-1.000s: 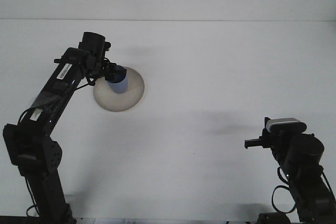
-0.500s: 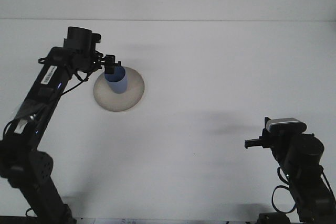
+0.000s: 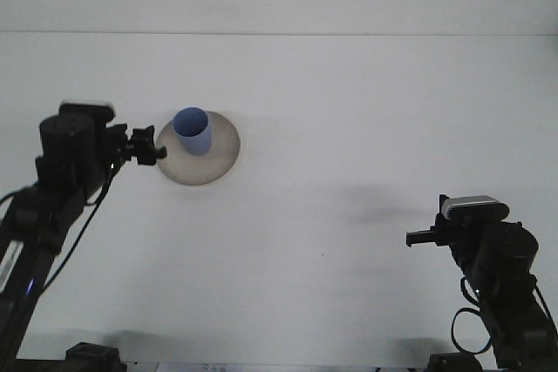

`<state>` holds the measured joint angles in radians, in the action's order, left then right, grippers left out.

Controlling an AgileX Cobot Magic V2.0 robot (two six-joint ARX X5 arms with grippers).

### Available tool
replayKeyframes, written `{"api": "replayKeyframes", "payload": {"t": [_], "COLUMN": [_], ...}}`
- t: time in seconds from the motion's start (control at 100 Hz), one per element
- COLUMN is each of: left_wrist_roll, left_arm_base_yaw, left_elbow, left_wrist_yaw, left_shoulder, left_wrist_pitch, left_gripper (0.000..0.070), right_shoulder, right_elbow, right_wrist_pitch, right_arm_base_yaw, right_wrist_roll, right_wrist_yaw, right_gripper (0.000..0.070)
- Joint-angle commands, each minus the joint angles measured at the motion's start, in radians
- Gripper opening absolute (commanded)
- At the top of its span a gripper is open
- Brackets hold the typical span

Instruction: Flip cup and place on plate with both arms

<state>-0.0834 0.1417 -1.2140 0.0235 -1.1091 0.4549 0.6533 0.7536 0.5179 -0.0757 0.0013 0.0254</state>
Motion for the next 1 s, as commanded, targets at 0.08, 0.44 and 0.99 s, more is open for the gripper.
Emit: {"api": "replayKeyframes", "payload": {"t": [0.08,0.44,0.99], "left_wrist_roll": [-0.06,-0.09,-0.09], "left_arm_base_yaw": [0.003,0.002,0.002], "left_elbow": [0.295,0.59,0.589], "left_wrist_yaw": [-0.007,-0.063,-0.061], "left_shoulder": [0.26,0.651,0.818], "left_wrist_pitch": [-0.092,-0.094,-0.097], "left_gripper": [0.034,0.0009,0.0012], "right_shoulder": [0.002,0.002,0.002], "right_elbow": [0.013,0.013,0.013], "right_wrist_pitch": [-0.01,-0.01,-0.01], "right_arm_base_yaw": [-0.001,-0.001,-0.001], "right_wrist_roll": [0.009,0.009,0.009], "right_wrist_yaw": [0.0,0.0,0.0], "right_gripper": [0.0,0.0,0.0]}}
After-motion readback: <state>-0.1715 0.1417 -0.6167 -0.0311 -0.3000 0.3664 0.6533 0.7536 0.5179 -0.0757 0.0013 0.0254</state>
